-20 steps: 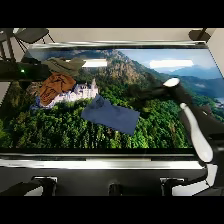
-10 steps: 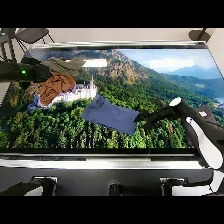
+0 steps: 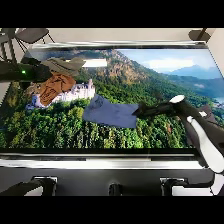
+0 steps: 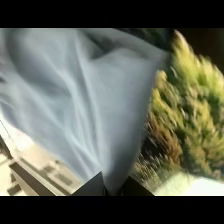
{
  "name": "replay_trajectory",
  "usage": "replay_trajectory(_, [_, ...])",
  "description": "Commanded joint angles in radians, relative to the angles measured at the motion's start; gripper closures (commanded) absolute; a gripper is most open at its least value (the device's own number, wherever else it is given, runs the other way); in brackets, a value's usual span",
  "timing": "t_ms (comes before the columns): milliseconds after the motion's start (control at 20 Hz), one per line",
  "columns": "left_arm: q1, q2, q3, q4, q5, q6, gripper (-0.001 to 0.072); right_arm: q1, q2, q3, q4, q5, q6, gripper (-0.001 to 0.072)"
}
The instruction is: Fold the shirts.
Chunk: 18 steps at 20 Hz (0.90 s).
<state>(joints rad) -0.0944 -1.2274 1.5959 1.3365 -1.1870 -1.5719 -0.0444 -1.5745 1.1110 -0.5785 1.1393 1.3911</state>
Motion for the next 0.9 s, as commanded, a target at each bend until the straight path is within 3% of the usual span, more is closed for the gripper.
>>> replay_trajectory(0, [0.0, 0.0, 0.0, 0.0, 0.0, 0.001, 0.0676, -0.142, 0.074, 0.147, -0.092, 0.089, 0.073, 0.0668])
replay_trajectory(300, [0.0, 0.0, 0.0, 0.0, 0.0, 0.001, 0.0676, -0.473, 0.158, 0.457, -0.353, 0.316, 0.203, 0.0668])
replay_trajectory(550, [-0.001, 0.0, 0.0, 0.0, 0.0, 0.013, 0.0675, -0.709, 0.182, 0.56, -0.368, 0.348, 0.308, 0.0668])
replay_trajectory(850, [0.0, 0.0, 0.0, 0.0, 0.0, 0.019, 0.0675, -0.846, 0.182, 0.578, -0.368, 0.412, 0.347, 0.0668])
